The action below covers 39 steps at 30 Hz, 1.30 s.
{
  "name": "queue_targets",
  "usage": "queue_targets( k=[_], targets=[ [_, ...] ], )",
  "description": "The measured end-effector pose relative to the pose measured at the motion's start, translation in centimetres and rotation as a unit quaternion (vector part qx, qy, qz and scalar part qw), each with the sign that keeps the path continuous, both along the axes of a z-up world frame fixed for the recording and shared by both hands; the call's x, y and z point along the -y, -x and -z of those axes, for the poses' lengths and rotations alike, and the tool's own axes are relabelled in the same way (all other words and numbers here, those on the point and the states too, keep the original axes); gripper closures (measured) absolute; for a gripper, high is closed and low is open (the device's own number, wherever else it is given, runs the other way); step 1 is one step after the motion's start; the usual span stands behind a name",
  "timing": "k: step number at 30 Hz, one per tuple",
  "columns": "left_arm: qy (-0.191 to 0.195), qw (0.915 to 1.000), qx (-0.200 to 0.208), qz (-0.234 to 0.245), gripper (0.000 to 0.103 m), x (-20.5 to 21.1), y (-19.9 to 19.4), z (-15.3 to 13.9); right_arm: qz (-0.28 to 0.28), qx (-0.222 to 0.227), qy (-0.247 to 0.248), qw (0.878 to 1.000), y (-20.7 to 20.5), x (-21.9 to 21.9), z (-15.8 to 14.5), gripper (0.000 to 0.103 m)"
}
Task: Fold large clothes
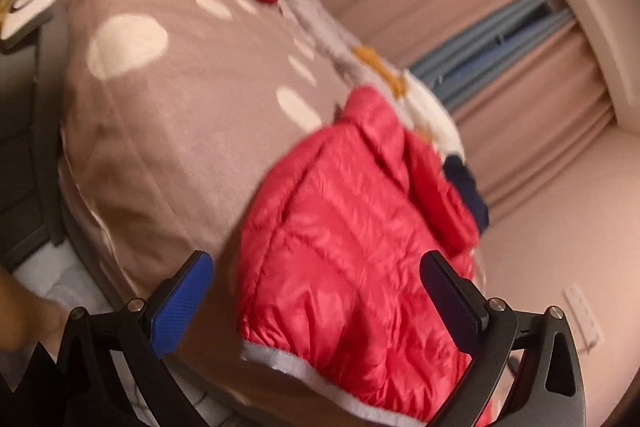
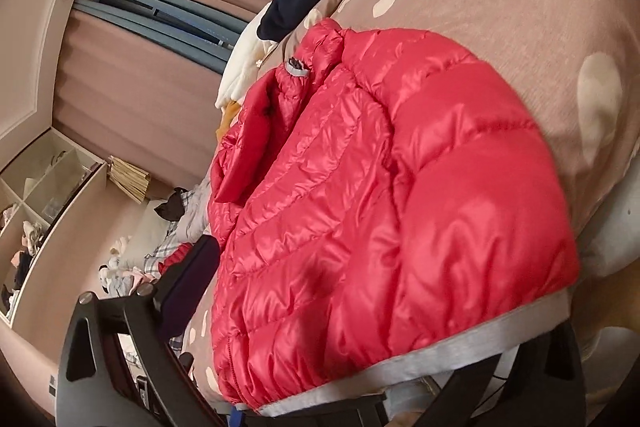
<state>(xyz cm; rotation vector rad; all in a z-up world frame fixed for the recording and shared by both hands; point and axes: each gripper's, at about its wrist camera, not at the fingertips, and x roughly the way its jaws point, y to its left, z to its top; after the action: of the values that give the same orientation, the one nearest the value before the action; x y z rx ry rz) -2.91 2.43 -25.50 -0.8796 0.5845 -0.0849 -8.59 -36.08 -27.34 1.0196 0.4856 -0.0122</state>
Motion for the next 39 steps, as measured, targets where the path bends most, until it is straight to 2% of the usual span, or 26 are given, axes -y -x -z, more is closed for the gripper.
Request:
queue_targets(
  k=[4, 8, 10, 13, 16, 18, 23, 25, 27, 28, 30, 31, 32, 33, 35, 39],
  targets=[
    [0.01, 0.9999, -0.01, -0.003, 0.002, 0.9, 0.1, 1.1, -0.007, 0.003, -0.01, 1.0, 0.3, 0.6, 0.2, 0.002],
    [0.047, 0.9972, -0.028, 0.051, 0.002, 2.2, -0.4, 1.9, -0.008, 0.004, -0.004, 1.0, 0.5, 0.8, 0.3, 0.002],
    [0.059, 0.9946, -0.019, 0.083, 0.002, 3.3, -0.7, 1.6, -0.01, 0.004, 0.0, 1.0, 0.4, 0.8, 0.3, 0.003],
    [0.038, 0.9925, 0.001, 0.117, 0.002, 5.0, -0.9, 0.3, -0.014, 0.001, 0.005, 1.0, 0.4, 0.9, 0.5, 0.004],
    [0.071, 0.9859, 0.007, 0.152, 0.002, 5.9, -1.4, -0.1, -0.014, 0.001, 0.003, 1.0, 0.3, 1.2, 0.7, 0.007],
    [0.089, 0.9831, 0.015, 0.159, 0.002, 6.0, -1.8, -0.5, -0.017, 0.007, 0.002, 1.0, 0.3, 1.5, 0.7, 0.009],
    [0.099, 0.9787, 0.037, 0.176, 0.003, 6.0, -3.1, -1.4, -0.027, 0.025, 0.026, 0.999, -0.1, 1.5, 0.0, 0.019],
    [0.095, 0.9796, 0.038, 0.173, 0.014, 5.7, -3.5, -1.4, -0.033, 0.029, 0.032, 0.999, -0.3, 1.3, 0.0, 0.025],
    [0.068, 0.9839, 0.024, 0.164, 0.035, 5.8, -4.2, -1.1, -0.04, 0.026, 0.05, 0.998, -0.7, 0.9, 0.1, 0.034],
    [0.061, 0.9853, 0.017, 0.159, 0.039, 5.6, -4.3, -0.6, -0.041, 0.023, 0.058, 0.997, -0.8, 0.8, 0.2, 0.037],
    [0.081, 0.9852, -0.005, 0.151, 0.05, 5.0, -4.8, 1.3, -0.037, 0.004, 0.075, 0.996, -1.3, 0.7, 0.7, 0.058],
    [0.091, 0.9851, -0.011, 0.145, 0.056, 4.7, -4.9, 2.0, -0.032, -0.01, 0.079, 0.996, -1.6, 0.8, 1.2, 0.064],
    [0.088, 0.9866, -0.015, 0.136, 0.071, 4.4, -5.0, 2.4, -0.027, -0.021, 0.078, 0.996, -1.8, 0.9, 1.8, 0.073],
    [0.072, 0.9885, -0.02, 0.132, 0.077, 4.4, -5.1, 2.4, -0.024, -0.019, 0.074, 0.997, -1.8, 1.1, 2.2, 0.079],
    [0.035, 0.9903, -0.018, 0.133, 0.081, 4.8, -5.1, 2.0, -0.022, -0.019, 0.077, 0.997, -1.8, 1.2, 2.3, 0.084],
    [-0.044, 0.9912, -0.019, 0.123, 0.085, 6.0, -4.5, 0.6, -0.027, -0.029, 0.125, 0.991, -2.0, 0.6, 0.9, 0.088]
  ],
)
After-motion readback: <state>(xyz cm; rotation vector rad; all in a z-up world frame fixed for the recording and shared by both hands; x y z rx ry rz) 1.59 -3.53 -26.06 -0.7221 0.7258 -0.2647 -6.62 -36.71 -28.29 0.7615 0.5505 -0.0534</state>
